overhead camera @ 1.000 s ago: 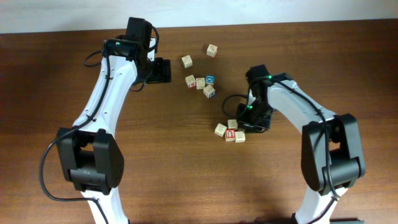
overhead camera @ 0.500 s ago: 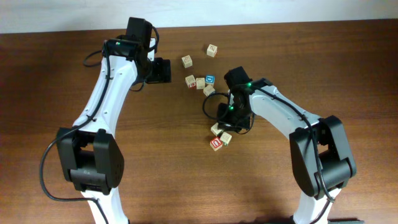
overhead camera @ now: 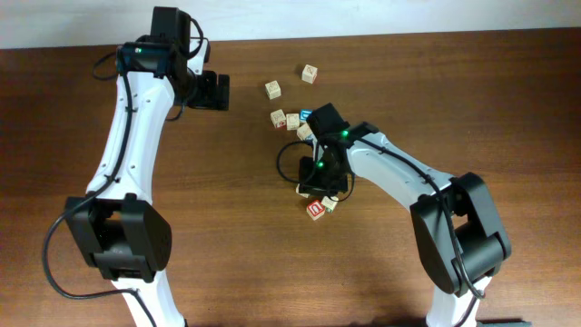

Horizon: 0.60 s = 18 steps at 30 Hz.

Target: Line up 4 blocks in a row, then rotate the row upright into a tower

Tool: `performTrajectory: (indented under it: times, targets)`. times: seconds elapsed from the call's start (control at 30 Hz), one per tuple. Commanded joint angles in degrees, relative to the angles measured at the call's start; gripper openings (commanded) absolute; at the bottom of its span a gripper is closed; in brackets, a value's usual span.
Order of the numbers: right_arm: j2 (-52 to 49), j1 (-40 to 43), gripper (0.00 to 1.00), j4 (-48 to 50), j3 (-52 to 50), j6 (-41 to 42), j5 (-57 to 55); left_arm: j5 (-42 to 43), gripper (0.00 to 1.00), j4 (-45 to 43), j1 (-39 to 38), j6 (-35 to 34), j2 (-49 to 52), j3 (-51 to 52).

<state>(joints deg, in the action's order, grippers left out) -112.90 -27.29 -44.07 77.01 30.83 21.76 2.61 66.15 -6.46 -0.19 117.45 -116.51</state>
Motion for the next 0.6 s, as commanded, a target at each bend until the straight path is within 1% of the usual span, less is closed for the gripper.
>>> performTrajectory:
  times: [0.0,0.1,0.17,0.2,0.27,0.33,0.37,0.47,0.53,0.57]
  targets:
    - [-0.96,-2.40,0.29,1.70,-0.20,-0.52,0.31,2.14,1.00,1.14,0.15,2.64,-0.04,-1.57]
    - [-0.96,-3.02,0.32,2.29,0.13,-0.59,-0.61,2.14,0.99,2.19,0.24,2.64,-0.04,-1.57]
    - [-0.94,-2.23,0.32,-0.31,2.99,-1.20,-3.19,2.82,0.99,2.78,0.20,2.67,-0.04,-1.57]
    - [-0.92,-1.62,0.32,-3.39,5.95,-1.90,-5.46,6.69,0.98,3.56,0.17,3.82,-0.04,-1.57]
    - [-0.92,-0.81,0.32,-8.81,11.06,-1.97,-8.63,11.43,0.97,4.31,-0.33,6.23,-0.02,-1.55]
    - [-0.92,1.25,0.32,-18.99,19.54,-2.03,-12.20,11.54,0.96,5.09,-1.90,6.62,-0.02,-1.49]
    - [-0.92,2.12,0.32,-21.22,20.70,-1.99,-12.41,11.54,0.95,5.14,-2.32,6.62,-0.02,-1.31]
    - [-0.96,4.96,0.29,-25.24,18.86,-1.42,-13.51,11.10,0.95,4.46,-2.64,6.47,-0.02,-0.57]
    - [-0.96,5.29,0.28,-25.11,15.67,-1.44,-13.49,11.06,0.95,3.26,-2.60,5.81,-0.02,-0.24]
    - [-0.96,5.16,0.25,-24.94,13.77,-1.44,-13.44,11.08,0.95,2.78,-2.60,4.94,-0.02,-0.07]
